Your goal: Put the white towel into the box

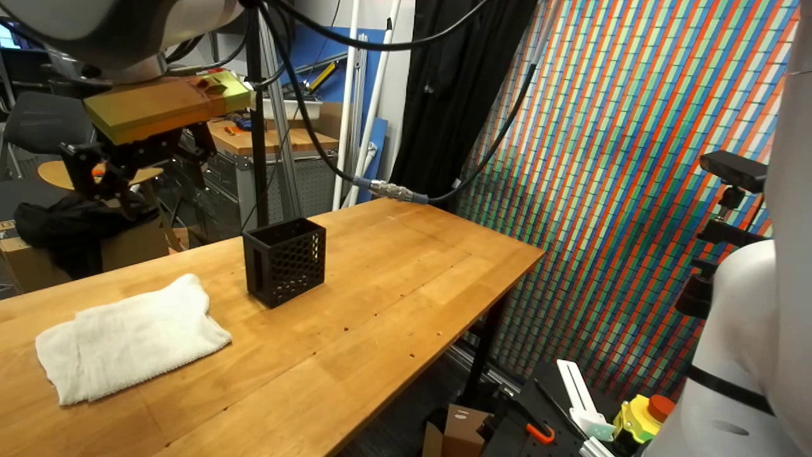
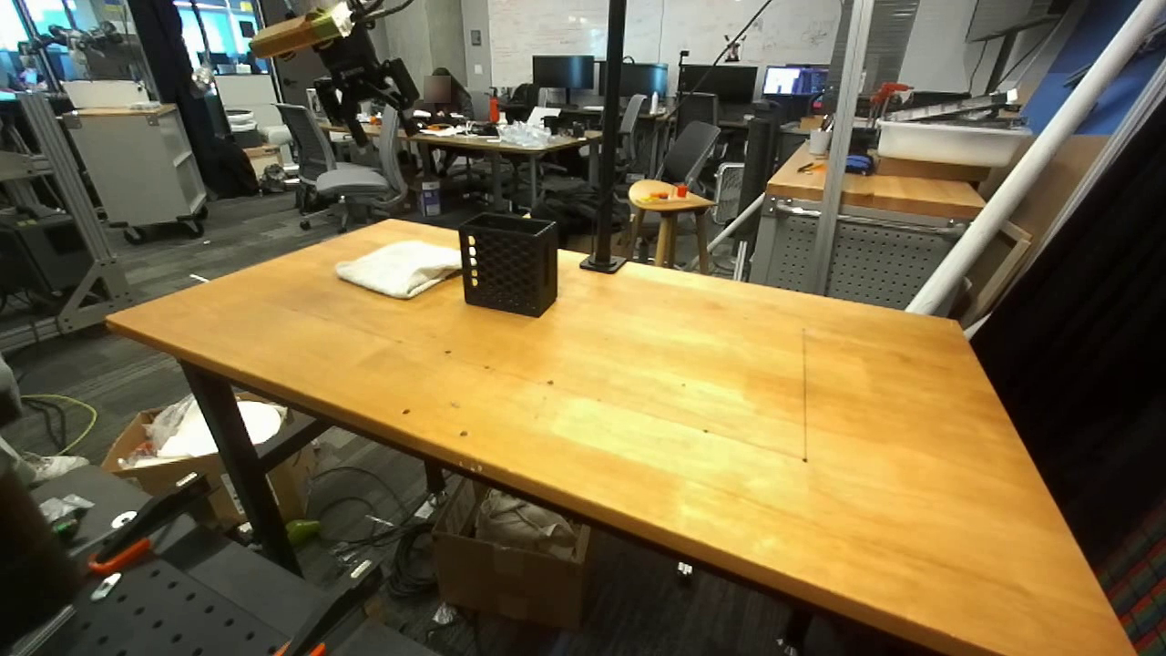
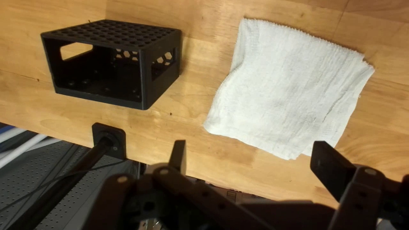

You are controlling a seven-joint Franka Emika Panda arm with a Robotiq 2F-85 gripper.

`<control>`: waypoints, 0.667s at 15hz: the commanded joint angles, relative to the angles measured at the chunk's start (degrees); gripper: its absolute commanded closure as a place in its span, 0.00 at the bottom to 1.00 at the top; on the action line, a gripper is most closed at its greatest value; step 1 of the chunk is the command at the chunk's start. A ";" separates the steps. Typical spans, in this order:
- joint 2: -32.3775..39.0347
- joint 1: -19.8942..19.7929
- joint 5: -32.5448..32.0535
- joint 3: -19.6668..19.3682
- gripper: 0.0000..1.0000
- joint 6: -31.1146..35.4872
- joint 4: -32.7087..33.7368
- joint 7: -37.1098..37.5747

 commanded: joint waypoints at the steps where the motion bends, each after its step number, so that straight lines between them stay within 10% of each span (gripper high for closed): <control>1: 7.58 3.50 0.11 -3.37 0.00 -0.27 9.40 2.60; 10: 20.04 7.39 3.37 -8.69 0.00 7.85 16.17 7.59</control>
